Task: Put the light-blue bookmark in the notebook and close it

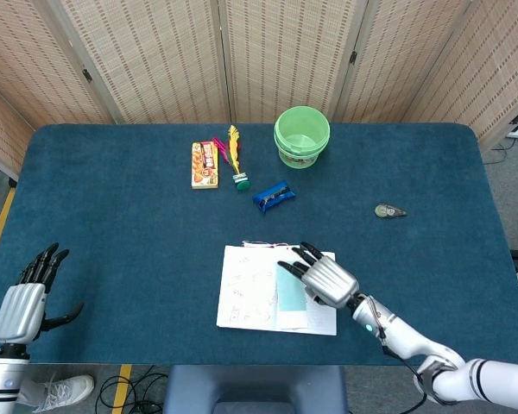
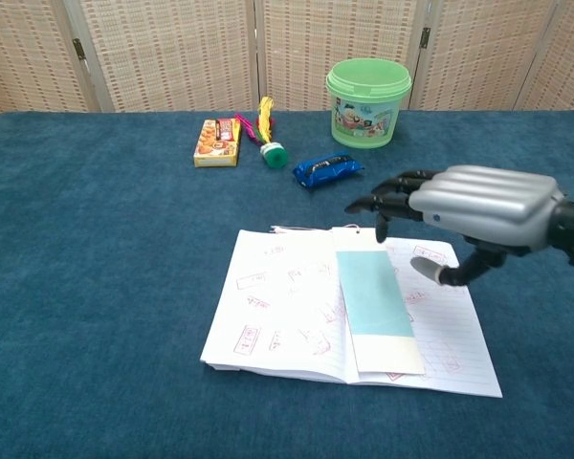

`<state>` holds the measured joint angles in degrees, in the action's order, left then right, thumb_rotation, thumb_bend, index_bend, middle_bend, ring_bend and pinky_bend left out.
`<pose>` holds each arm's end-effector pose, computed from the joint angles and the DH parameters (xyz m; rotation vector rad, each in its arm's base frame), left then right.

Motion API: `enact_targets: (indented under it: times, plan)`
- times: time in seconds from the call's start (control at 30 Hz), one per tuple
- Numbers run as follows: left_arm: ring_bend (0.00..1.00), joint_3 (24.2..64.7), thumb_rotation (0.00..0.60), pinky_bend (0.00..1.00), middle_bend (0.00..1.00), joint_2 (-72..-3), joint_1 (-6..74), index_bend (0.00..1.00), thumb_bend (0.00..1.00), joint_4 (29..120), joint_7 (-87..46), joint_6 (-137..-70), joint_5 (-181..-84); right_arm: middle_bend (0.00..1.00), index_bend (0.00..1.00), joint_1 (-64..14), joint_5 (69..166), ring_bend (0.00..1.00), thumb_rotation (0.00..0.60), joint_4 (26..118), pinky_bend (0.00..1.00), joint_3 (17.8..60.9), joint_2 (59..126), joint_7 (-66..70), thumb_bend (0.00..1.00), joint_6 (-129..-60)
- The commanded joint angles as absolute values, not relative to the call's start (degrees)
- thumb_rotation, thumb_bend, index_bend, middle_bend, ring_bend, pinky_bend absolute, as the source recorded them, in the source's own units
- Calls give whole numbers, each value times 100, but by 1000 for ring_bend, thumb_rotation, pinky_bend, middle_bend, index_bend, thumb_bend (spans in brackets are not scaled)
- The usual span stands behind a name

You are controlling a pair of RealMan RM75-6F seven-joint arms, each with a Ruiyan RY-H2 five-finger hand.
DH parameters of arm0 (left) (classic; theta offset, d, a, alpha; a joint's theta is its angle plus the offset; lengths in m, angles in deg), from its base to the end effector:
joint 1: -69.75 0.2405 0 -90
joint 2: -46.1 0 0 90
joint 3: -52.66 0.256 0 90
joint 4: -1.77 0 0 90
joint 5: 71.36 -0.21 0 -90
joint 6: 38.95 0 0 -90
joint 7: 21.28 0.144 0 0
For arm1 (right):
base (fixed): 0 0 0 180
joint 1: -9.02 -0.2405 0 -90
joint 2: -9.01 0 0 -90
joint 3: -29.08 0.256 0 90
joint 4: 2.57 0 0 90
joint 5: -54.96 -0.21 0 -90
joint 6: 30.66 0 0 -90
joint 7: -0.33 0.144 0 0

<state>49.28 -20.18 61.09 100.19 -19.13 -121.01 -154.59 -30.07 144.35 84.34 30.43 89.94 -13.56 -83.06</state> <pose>-0.2809 0.1995 0.1342 -1.3912 -1.0028 -0.9876 -0.1692 -0.2934 -0.0073 2.2421 -0.6329 0.8608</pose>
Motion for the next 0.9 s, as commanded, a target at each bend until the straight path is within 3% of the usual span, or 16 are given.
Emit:
enact_targets:
  times: [0.03, 0.4, 0.9]
  plan:
    - [41, 4933, 600, 158, 32, -2007, 6121, 104, 257, 10020, -1919, -12109, -15455, 268, 0, -3326, 13993, 0, 600, 8203, 0, 3377, 9192, -1624, 493, -7899]
    - [41, 4938, 600, 158, 32, -1962, 6191, 104, 257, 9962, -2012, -12136, -15382, 247, 0, -3825, 13154, 0, 600, 7363, 0, 3696, 9845, -1971, 500, -7272]
    - [41, 4934, 600, 158, 32, -1982, 6206, 104, 257, 9872, -2088, -12093, -15344, 247, 0, -4027, 12652, 0, 600, 6933, 0, 3615, 10147, -2124, 507, -7023]
